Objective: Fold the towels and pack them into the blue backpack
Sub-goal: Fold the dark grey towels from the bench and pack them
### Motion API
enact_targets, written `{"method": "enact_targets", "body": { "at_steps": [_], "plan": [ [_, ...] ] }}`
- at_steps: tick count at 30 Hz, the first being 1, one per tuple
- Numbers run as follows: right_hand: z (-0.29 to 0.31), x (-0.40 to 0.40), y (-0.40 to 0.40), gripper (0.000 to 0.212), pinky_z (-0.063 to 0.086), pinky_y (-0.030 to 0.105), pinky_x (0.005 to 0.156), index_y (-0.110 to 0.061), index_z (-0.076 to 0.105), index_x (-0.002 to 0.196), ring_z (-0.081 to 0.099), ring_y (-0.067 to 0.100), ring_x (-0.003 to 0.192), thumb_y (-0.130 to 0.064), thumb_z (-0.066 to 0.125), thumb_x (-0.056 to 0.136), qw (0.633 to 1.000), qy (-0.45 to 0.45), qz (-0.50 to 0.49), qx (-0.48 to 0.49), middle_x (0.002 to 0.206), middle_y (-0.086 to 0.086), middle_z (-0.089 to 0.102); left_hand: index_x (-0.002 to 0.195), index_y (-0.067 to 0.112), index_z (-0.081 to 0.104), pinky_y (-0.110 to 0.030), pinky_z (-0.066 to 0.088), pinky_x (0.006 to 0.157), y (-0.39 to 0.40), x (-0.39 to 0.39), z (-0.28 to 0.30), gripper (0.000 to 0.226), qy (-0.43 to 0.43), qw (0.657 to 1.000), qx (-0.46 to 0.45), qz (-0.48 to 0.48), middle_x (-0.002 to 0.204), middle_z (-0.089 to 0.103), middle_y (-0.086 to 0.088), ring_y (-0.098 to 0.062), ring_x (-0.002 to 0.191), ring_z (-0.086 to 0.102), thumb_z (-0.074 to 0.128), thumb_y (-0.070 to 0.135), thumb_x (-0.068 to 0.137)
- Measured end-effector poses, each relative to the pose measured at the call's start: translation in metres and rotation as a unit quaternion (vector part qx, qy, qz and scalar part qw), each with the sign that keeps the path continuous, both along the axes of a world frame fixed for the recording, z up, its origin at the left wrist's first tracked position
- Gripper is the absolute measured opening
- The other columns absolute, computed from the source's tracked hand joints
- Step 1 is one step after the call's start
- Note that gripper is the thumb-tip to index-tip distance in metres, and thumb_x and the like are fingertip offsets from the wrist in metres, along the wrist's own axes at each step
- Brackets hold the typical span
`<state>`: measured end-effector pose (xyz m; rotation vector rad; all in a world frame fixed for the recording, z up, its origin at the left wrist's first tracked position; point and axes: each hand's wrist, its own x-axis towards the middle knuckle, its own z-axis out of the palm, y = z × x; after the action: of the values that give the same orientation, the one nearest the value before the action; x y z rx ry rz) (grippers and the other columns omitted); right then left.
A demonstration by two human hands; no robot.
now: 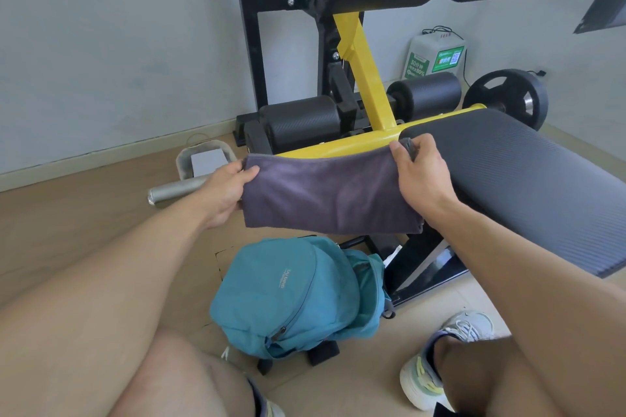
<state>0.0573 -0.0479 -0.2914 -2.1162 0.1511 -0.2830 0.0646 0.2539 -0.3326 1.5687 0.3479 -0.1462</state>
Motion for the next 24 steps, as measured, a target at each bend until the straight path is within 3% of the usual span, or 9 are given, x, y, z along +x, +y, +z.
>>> {"method": "enact_targets", "body": {
  "at_steps": [4, 6, 9, 11, 12, 14, 18, 20, 24],
  "plan": [
    [-0.002, 0.0, 0.002, 0.033, 0.049, 0.033, 0.071, -0.014, 0.05, 0.11, 0.055, 0.012, 0.08, -0.046, 0.048, 0.104, 0.999, 0.021, -0.009, 0.025, 0.092, -0.003, 0.058, 0.131, 0.016, 0.061, -0.036, 0.053, 0.084, -0.003, 0.003, 0.001, 0.03, 0.003, 1.0, -0.005, 0.02, 0.119, 0.072, -0.004, -0.022, 0.11, 0.067, 0.046, 0.012, 0.106],
    [-0.004, 0.002, 0.003, 0.032, 0.05, 0.032, 0.074, -0.014, 0.051, 0.108, 0.057, 0.014, 0.084, -0.046, 0.05, 0.103, 0.998, 0.037, -0.014, 0.047, 0.094, -0.001, 0.06, 0.119, 0.011, 0.065, -0.041, 0.054, 0.088, -0.002, 0.005, 0.001, 0.028, 0.0, 0.997, -0.028, 0.07, 0.113, 0.073, -0.008, -0.029, 0.109, 0.068, 0.054, 0.014, 0.093],
    [-0.005, 0.003, 0.004, 0.038, 0.054, 0.042, 0.084, -0.009, 0.057, 0.108, 0.061, 0.021, 0.088, -0.046, 0.057, 0.1, 0.993, 0.061, -0.018, 0.096, 0.099, 0.008, 0.067, 0.09, 0.014, 0.058, -0.033, 0.047, 0.066, -0.002, 0.007, 0.008, 0.025, -0.02, 0.993, -0.053, 0.106, 0.079, 0.065, -0.004, -0.026, 0.079, 0.062, 0.053, 0.025, 0.069],
    [-0.005, 0.003, 0.004, 0.037, 0.055, 0.046, 0.088, -0.01, 0.06, 0.108, 0.066, 0.024, 0.091, -0.045, 0.062, 0.098, 0.989, 0.074, -0.014, 0.125, 0.106, 0.012, 0.07, 0.076, 0.014, 0.054, -0.025, 0.043, 0.055, -0.008, 0.007, 0.012, 0.016, -0.047, 0.99, -0.053, 0.121, 0.058, 0.06, 0.006, -0.016, 0.061, 0.057, 0.056, 0.028, 0.083],
    [-0.005, 0.003, 0.004, 0.034, 0.056, 0.045, 0.088, -0.012, 0.061, 0.106, 0.068, 0.025, 0.093, -0.044, 0.064, 0.097, 0.987, 0.08, -0.01, 0.136, 0.107, 0.013, 0.071, 0.072, 0.014, 0.055, -0.021, 0.044, 0.052, -0.009, 0.008, 0.011, 0.026, -0.053, 0.99, -0.044, 0.125, 0.053, 0.06, 0.01, -0.012, 0.055, 0.058, 0.058, 0.03, 0.093],
    [-0.005, 0.004, 0.001, 0.024, 0.057, 0.038, 0.078, -0.018, 0.061, 0.101, 0.068, 0.02, 0.09, -0.041, 0.066, 0.097, 0.985, 0.083, -0.005, 0.149, 0.105, 0.009, 0.072, 0.077, 0.017, 0.061, -0.022, 0.048, 0.061, -0.011, 0.008, 0.007, 0.031, -0.051, 0.991, -0.03, 0.124, 0.066, 0.069, 0.012, -0.006, 0.063, 0.063, 0.058, 0.037, 0.101],
    [-0.003, 0.005, -0.005, 0.02, 0.048, 0.024, 0.06, -0.02, 0.069, 0.107, 0.069, 0.013, 0.085, -0.038, 0.064, 0.099, 0.984, 0.095, 0.008, 0.153, 0.096, 0.0, 0.074, 0.111, 0.014, 0.064, -0.034, 0.048, 0.097, -0.005, 0.007, -0.003, 0.023, -0.012, 0.995, -0.017, 0.094, 0.109, 0.068, -0.001, -0.018, 0.103, 0.062, 0.057, 0.034, 0.104],
    [-0.003, 0.004, -0.008, 0.021, 0.047, 0.025, 0.06, -0.02, 0.072, 0.104, 0.068, 0.013, 0.084, -0.038, 0.062, 0.1, 0.981, 0.105, 0.003, 0.163, 0.094, 0.0, 0.074, 0.122, 0.013, 0.063, -0.036, 0.049, 0.095, -0.001, 0.004, -0.005, 0.027, -0.001, 0.999, -0.011, 0.052, 0.119, 0.069, -0.004, -0.021, 0.111, 0.062, 0.058, 0.032, 0.103],
    [-0.004, 0.006, -0.014, 0.021, 0.049, 0.026, 0.064, -0.02, 0.07, 0.105, 0.067, 0.014, 0.09, -0.039, 0.062, 0.1, 0.979, 0.104, -0.007, 0.176, 0.099, 0.0, 0.073, 0.099, 0.018, 0.07, -0.03, 0.053, 0.077, 0.007, 0.002, -0.003, 0.004, -0.02, 0.999, -0.02, 0.042, 0.098, 0.074, -0.002, -0.018, 0.09, 0.067, 0.066, 0.019, 0.099]
  ]
}}
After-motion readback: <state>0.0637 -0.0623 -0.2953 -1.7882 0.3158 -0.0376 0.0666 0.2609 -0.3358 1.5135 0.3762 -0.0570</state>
